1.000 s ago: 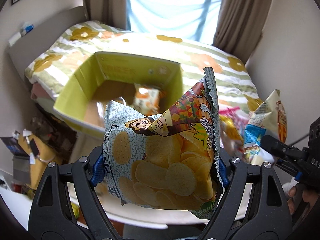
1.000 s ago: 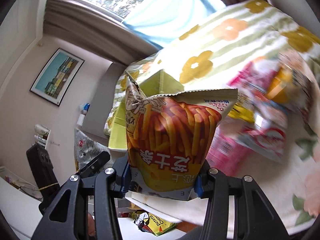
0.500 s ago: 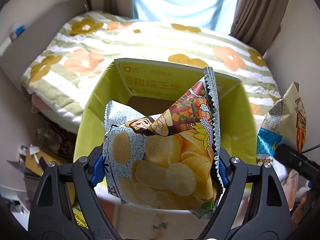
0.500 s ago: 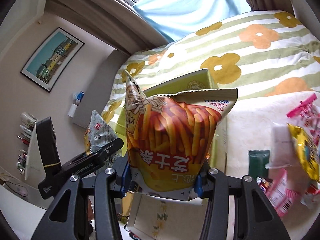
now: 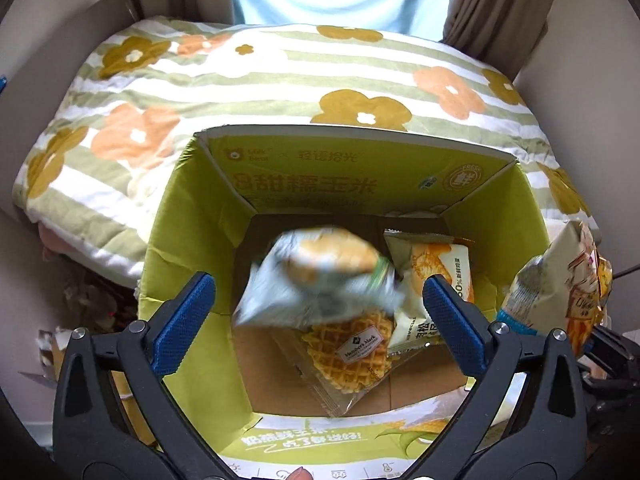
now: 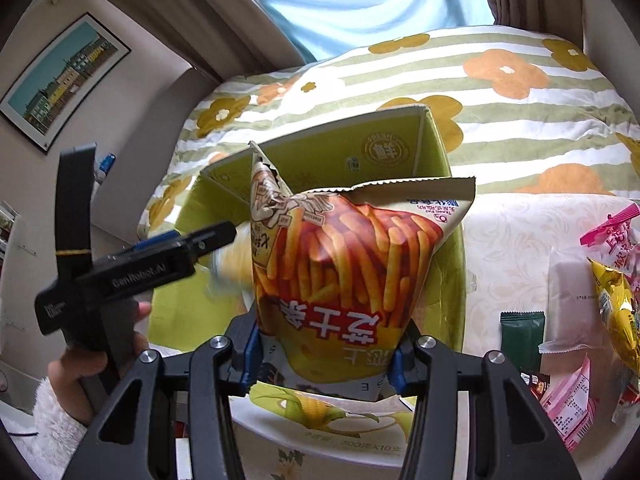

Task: Organize snacks
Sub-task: 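Carry both bags over the box and release them inside, then withdraw both tools from the box toward the remaining snacks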

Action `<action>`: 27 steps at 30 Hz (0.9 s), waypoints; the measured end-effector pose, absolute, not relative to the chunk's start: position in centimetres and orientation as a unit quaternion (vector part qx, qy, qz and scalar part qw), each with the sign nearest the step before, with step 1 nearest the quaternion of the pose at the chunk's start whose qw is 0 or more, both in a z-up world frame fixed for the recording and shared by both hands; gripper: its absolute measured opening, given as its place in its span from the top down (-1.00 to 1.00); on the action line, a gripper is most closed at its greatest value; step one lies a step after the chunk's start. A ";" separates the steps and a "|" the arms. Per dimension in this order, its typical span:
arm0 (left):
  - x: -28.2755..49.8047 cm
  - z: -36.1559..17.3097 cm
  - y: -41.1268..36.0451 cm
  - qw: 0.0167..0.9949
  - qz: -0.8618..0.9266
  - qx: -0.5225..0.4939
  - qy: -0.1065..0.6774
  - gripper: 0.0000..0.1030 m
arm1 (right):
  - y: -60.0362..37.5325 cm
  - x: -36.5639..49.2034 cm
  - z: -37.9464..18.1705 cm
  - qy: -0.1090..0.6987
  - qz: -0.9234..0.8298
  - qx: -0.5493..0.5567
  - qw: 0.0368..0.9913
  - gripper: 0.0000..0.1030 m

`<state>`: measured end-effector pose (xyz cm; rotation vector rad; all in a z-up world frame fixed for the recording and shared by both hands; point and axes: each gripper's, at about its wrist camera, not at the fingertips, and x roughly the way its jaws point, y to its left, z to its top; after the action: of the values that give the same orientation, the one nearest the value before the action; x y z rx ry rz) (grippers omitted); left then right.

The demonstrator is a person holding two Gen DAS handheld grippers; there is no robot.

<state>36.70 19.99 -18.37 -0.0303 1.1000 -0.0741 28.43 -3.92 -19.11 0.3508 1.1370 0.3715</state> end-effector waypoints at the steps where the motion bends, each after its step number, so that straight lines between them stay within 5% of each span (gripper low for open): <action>1: 36.6 -18.3 20.2 0.851 -0.036 -0.017 0.523 -0.99 | -3.8 28.4 -19.3 0.536 0.175 0.159 0.811 0.12; 10: 34.5 -17.7 21.8 0.853 -0.018 -0.048 0.519 -0.99 | -2.5 28.7 -20.1 0.552 0.182 0.133 0.803 0.05; 12: 34.0 -17.6 22.0 0.854 -0.017 -0.055 0.516 -0.99 | -1.9 28.8 -20.3 0.557 0.164 0.124 0.805 -0.17; 14: 33.4 -17.5 22.3 0.854 -0.015 -0.066 0.516 -0.99 | -1.7 28.6 -20.5 0.559 0.158 0.116 0.806 -0.91; 15: 33.1 -17.5 22.5 0.854 -0.015 -0.070 0.516 -0.99 | -1.6 28.4 -20.4 0.555 0.160 0.115 0.808 -0.96; 27: 30.3 -16.7 23.0 0.856 -0.017 -0.085 0.509 -0.99 | -1.3 26.6 -19.3 0.528 0.159 0.094 0.829 -0.97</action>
<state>30.32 23.02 -16.67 -0.1796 1.0707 -0.0352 26.57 -1.28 -19.30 0.2000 1.1197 0.3365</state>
